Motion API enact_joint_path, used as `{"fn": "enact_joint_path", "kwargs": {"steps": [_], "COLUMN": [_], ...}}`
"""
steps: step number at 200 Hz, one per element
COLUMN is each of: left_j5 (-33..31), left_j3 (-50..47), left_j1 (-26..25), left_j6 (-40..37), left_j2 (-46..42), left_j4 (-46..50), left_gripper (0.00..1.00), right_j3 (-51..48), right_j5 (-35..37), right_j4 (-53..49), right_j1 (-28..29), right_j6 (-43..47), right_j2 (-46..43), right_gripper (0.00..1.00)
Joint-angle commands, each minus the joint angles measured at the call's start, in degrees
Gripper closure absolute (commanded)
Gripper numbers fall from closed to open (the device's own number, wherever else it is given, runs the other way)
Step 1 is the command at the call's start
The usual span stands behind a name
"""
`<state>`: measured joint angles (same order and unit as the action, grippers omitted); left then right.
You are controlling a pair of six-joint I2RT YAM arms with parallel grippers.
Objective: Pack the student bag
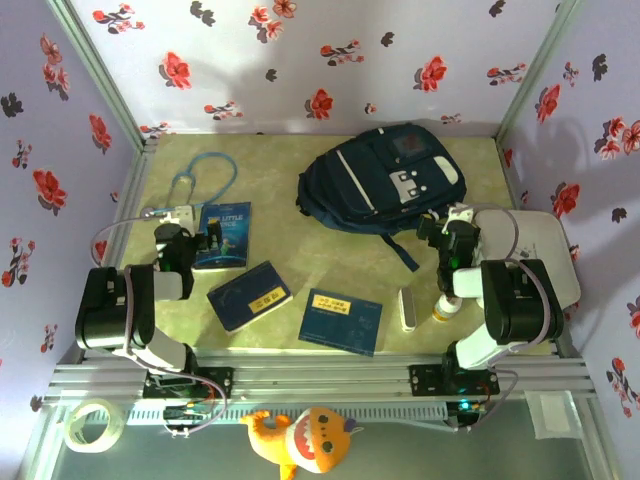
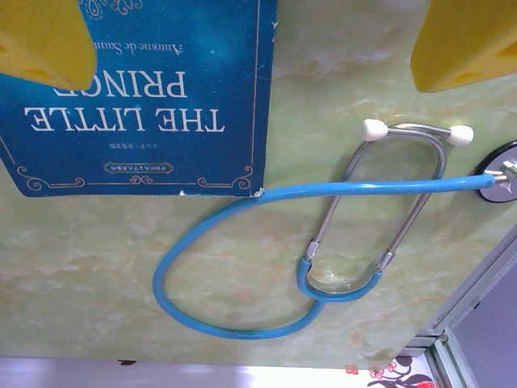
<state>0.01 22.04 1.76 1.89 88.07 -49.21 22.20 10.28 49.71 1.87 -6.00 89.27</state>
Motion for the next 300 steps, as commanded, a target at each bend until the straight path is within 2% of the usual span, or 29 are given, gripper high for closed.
{"fn": "enact_joint_path", "kwargs": {"steps": [1,227,259,269,300], "left_j5": [-1.02,-0.98,-2.38,-4.95,-8.7], "left_j3": [0.84,0.76,-1.69,-1.68,3.73], "left_j1": [-0.34,-0.28,-0.85,-1.35,-2.43], "left_j6": [-1.19,-1.3,-1.29,-1.1,1.02], "left_j2": [0.37,0.41,-2.01,-4.95,-15.15], "left_j4": [-0.87,-0.92,-4.06,-1.49,15.06], "left_gripper": [0.0,0.0,0.0,0.0,0.0], "right_j3": [-0.29,-0.27,-0.95,-0.84,4.16], "right_j5": [1.7,1.66,2.59,3.98,7.95], "right_j4": [1.62,1.52,2.16,0.17,-17.36], "right_j1": [-0.99,-0.99,-0.71,-0.17,2.25], "right_j6": [0.3,0.36,0.5,0.81,0.9], "right_j2": [0.15,0.06,-1.25,-3.66,-14.15], "right_gripper": [0.01,0.01,0.01,0.01,0.01]}}
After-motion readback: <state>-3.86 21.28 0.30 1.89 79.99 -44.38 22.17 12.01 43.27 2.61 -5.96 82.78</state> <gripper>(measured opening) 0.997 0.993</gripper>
